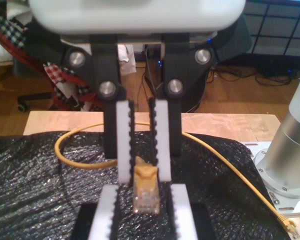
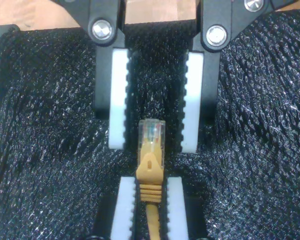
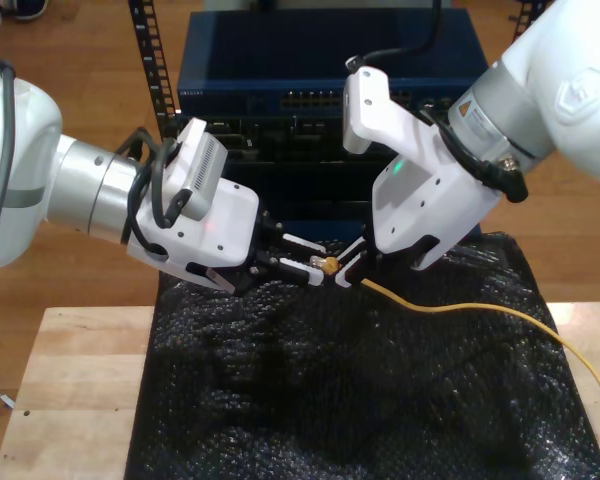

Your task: Grab the cable and plug it in

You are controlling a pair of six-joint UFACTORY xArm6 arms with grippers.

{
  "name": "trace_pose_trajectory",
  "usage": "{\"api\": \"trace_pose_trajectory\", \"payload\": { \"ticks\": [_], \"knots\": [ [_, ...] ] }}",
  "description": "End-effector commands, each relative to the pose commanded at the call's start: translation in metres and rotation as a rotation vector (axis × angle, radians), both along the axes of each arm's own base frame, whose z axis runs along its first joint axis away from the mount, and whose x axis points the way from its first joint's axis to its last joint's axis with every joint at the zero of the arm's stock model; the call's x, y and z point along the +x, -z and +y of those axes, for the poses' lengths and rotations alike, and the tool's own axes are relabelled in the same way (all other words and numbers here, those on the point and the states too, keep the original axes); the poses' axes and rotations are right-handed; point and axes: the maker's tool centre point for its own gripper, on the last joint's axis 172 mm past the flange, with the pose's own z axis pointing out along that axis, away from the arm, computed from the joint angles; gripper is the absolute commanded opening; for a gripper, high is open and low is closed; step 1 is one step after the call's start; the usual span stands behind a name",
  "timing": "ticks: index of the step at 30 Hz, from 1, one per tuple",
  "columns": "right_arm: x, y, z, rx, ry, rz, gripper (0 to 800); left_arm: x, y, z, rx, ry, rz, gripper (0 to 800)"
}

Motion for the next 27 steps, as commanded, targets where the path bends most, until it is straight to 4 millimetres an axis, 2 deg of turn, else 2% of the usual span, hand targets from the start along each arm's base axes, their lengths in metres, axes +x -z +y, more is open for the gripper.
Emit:
{"api": "trace_pose_trajectory", "payload": {
  "ticks": [11, 16, 21, 22, 23, 26, 27],
  "knots": [
    [0.0, 0.0, 0.0, 0.0, 0.0, 0.0, 4, 0.0, 0.0015, 0.0011, -0.003, -0.005, 0.004, 138],
    [0.0, 0.0, 0.0, 0.0, 0.0, 0.0, 4, 0.0012, -0.0008, -0.0005, -0.018, -0.012, 0.005, 46],
    [-0.0007, 0.0007, 0.0004, 0.0, -0.003, 0.001, 33, 0.0021, -0.0041, -0.0026, -0.036, -0.018, 0.006, 8],
    [-0.0007, 0.0007, 0.0004, 0.0, -0.003, 0.001, 59, 0.0021, -0.0041, -0.0026, -0.036, -0.018, 0.006, 5],
    [-0.0007, 0.0007, 0.0004, 0.0, -0.005, -0.001, 119, 0.0021, -0.0041, -0.0026, -0.036, -0.018, 0.006, 3],
    [-0.0011, 0.0009, 0.0008, 0.0, -0.045, -0.025, 495, 0.0017, -0.0042, -0.0027, -0.036, -0.017, 0.008, 3],
    [-0.0008, 0.0, 0.0012, 0.003, -0.065, -0.04, 559, 0.0023, -0.0043, -0.0024, -0.034, -0.018, 0.007, 3]
  ]
}}
